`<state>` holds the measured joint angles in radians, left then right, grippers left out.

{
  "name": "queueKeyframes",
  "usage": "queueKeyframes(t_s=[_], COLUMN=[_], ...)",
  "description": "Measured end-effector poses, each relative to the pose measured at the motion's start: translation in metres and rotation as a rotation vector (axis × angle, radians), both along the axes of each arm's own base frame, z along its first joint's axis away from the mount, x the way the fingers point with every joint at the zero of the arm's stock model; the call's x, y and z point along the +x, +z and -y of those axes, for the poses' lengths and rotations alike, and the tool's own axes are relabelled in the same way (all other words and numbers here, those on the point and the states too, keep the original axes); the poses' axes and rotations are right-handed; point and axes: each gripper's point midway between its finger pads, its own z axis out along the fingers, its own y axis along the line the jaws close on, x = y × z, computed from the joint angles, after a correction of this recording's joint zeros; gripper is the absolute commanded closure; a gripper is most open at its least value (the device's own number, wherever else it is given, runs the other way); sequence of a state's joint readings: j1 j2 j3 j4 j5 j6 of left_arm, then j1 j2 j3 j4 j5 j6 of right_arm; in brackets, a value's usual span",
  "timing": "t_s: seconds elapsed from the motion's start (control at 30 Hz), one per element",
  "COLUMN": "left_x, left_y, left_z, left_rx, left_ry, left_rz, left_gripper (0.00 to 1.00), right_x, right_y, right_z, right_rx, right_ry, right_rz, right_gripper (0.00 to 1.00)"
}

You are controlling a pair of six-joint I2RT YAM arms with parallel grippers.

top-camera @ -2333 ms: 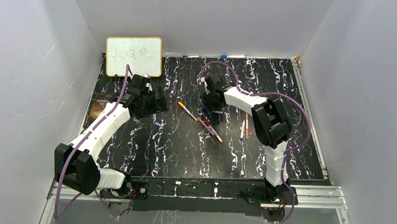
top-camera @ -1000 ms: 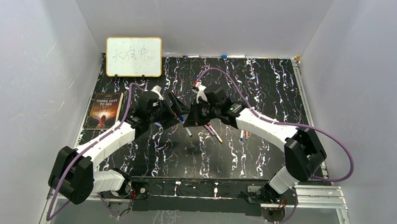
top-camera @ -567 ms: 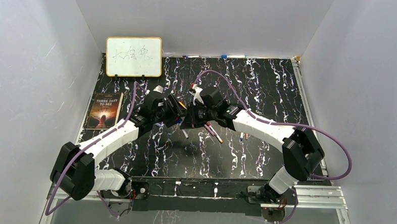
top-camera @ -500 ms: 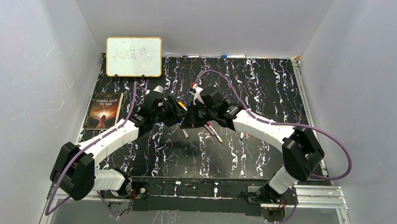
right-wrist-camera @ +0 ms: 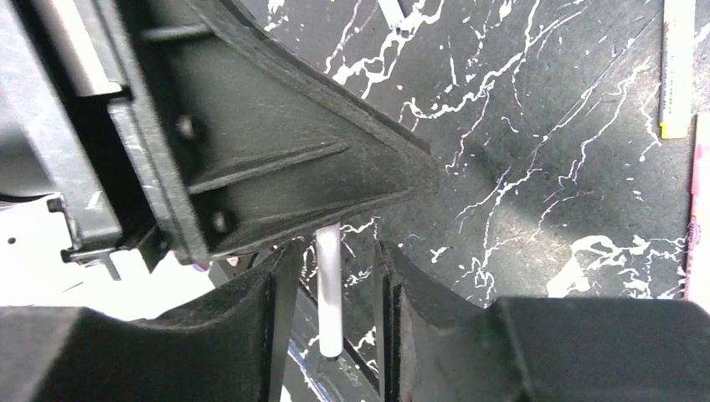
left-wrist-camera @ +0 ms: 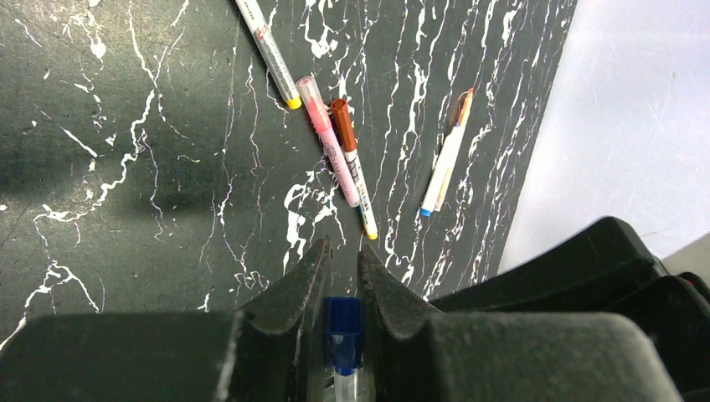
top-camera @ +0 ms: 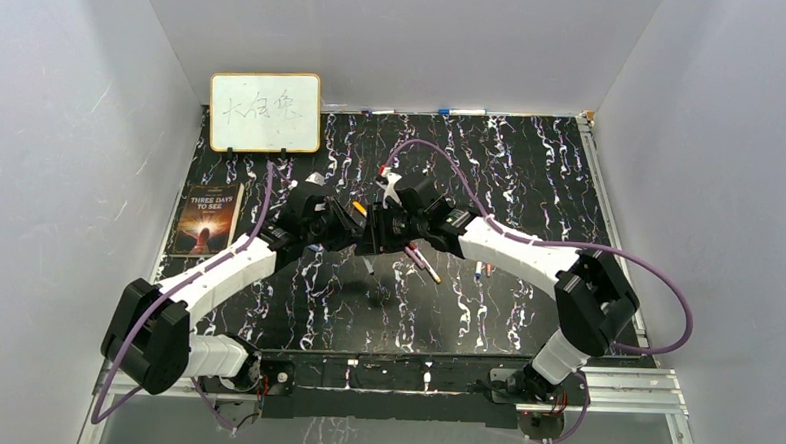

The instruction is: Open the pen caps

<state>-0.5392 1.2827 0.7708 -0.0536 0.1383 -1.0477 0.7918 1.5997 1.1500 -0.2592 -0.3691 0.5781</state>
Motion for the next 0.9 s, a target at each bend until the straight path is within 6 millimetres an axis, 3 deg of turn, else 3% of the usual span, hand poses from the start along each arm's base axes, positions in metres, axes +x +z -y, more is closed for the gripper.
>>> queueKeyframes(t_s=[0.03,0.07,0.1,0.13,0.37,0.67,0.9], left_x=[0.000,0.000,0.000,0.000,-0.001,0.006,0.011], left_y=[-0.001,-0.002,-0.002,-0.002,-0.010,-0.021,-0.007], left_z=[0.000,0.000,0.000,0.000,-0.001,0.003,0.012], left_rx=[0.002,0.002,0.002,0.004,0.033,-0.064,-0.214], left_ry=[0.000,-0.001,-0.001,-0.002,-0.011,-0.096,-0.139], left_rz=[-0.004,-0.005,-0.005,-0.004,-0.021,-0.130,-0.156], left_gripper=[0.92,0.93,0.93,0.93,0.92,0.94,0.94], right_x=[0.000,0.000,-0.001,-0.001,-0.008,-0.007,-0.012], right_y=[-0.003,-0.006,-0.010,-0.014,-0.018,-0.028,-0.012], right_z=[-0.001,-0.001,-0.002,-0.002,-0.008,0.005,0.018], right_rx=[-0.003,-0.007,-0.013,-0.019,-0.021,-0.014,0.055], right_ry=[0.002,0.005,0.008,0.013,0.041,-0.055,-0.106], right_rz=[-0.005,-0.013,-0.020,-0.031,-0.037,0.064,0.126], right_gripper=[0.65,0.75,0.92,1.00,1.00,1.00,1.00])
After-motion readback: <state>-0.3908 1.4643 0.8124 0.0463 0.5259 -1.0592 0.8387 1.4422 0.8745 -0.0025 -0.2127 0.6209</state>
